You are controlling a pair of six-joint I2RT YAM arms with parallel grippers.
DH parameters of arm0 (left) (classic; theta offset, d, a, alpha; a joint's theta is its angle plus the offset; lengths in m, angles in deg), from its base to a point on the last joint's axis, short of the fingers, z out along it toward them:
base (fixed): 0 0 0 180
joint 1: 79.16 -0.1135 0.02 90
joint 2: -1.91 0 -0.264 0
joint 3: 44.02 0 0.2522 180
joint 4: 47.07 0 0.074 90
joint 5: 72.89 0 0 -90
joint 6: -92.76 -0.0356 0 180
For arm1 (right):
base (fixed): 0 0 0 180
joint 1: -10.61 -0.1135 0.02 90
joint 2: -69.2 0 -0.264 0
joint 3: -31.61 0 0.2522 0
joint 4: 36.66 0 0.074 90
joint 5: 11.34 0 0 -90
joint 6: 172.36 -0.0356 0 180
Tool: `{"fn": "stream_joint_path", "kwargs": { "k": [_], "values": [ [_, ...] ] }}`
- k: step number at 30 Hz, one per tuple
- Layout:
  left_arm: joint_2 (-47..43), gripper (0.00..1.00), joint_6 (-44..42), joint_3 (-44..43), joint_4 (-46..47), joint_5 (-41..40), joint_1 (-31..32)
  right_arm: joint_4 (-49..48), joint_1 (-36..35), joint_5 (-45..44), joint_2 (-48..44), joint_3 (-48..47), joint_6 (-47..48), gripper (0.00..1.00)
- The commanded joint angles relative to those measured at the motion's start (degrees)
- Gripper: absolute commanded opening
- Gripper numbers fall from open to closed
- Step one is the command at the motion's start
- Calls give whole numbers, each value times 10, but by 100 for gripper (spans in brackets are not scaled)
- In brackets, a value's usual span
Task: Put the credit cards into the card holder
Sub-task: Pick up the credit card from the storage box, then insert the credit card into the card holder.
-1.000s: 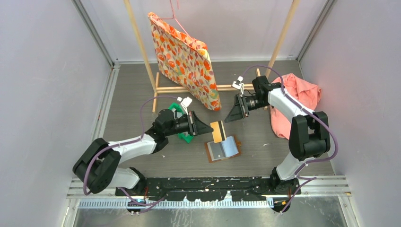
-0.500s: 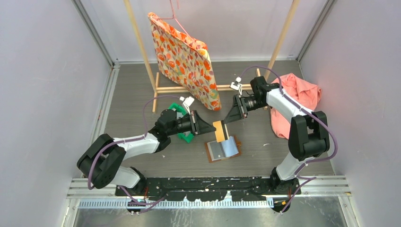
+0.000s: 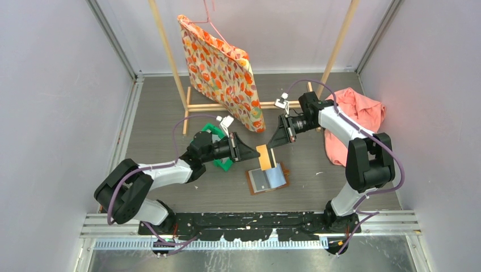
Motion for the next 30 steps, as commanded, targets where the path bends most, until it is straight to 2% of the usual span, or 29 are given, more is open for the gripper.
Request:
{"fn": "stream_joint_path", "kwargs": {
  "k": [1,2,3,4,6,8,13,17,25,30],
  "values": [
    [-15,11,0,1,33,-24,2,-4,-3,11,-5,4,0,1],
    [-23,18,0,9,25,-31,2,-5,-3,7,-8,7,0,1],
    [-38,29,-3,20,15,-38,3,-10,-3,0,-12,14,-3,1],
    [-47,34,-7,27,3,-47,2,-28,-3,-6,-17,25,-15,1],
    [-92,47,-20,51,-38,-65,2,-104,-2,-31,-36,62,-88,1],
    [-140,50,-42,65,-106,-83,3,-206,0,-80,-65,115,-177,1],
    [-240,48,-57,93,-244,-132,7,-370,2,-214,-155,242,-287,1],
    [-252,37,-35,108,-256,-147,25,-395,4,-287,-186,275,-305,1],
    [-148,25,-30,85,-209,-228,139,-391,3,-360,-175,272,-332,1],
    [-57,24,-29,56,-201,-282,221,-389,4,-346,-172,274,-329,1]
  ]
}}
